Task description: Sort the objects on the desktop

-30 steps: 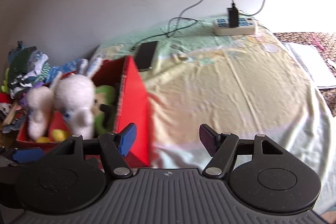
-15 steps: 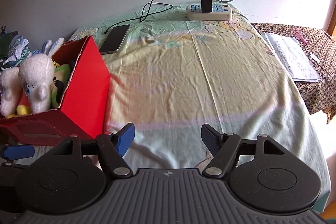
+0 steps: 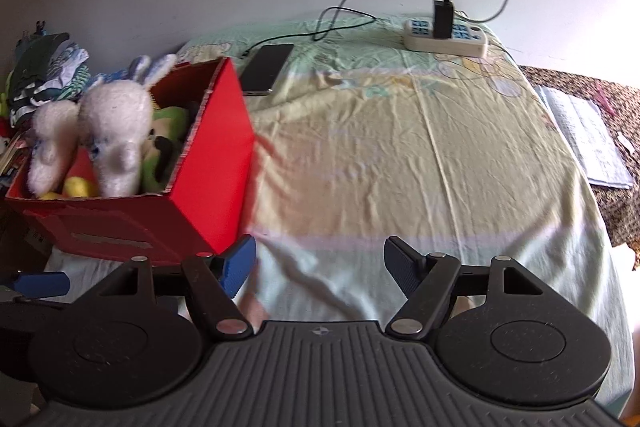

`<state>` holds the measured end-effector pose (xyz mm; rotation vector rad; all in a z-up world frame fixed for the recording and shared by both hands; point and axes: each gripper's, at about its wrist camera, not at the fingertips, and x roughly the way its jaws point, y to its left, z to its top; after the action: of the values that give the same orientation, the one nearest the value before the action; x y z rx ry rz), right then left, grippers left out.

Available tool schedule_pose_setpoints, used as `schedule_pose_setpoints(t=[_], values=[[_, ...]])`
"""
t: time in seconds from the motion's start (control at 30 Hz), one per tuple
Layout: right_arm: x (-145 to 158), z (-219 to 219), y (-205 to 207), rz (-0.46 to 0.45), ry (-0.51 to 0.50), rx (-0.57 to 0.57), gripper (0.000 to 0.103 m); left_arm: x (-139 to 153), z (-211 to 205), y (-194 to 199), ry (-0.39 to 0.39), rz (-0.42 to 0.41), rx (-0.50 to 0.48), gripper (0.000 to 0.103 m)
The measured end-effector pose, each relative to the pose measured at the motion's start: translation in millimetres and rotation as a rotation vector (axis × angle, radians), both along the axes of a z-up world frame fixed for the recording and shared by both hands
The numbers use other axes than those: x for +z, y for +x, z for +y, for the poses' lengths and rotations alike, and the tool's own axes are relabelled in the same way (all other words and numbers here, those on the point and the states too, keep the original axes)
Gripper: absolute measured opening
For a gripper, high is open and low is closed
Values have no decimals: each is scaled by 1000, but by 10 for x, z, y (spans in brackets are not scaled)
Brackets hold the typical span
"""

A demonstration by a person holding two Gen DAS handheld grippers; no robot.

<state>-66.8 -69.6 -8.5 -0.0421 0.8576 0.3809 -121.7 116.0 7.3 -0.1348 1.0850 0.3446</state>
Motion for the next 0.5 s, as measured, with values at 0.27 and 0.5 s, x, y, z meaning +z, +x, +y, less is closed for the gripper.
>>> schedule_pose_setpoints(t=[0.27,0.5], values=[[162,335,-117,-19,14,39,76,117,384,-139,4,-25,38,102],[277,616,-233,-39,22,69,76,201,668,-225,-3,-38,42,102]])
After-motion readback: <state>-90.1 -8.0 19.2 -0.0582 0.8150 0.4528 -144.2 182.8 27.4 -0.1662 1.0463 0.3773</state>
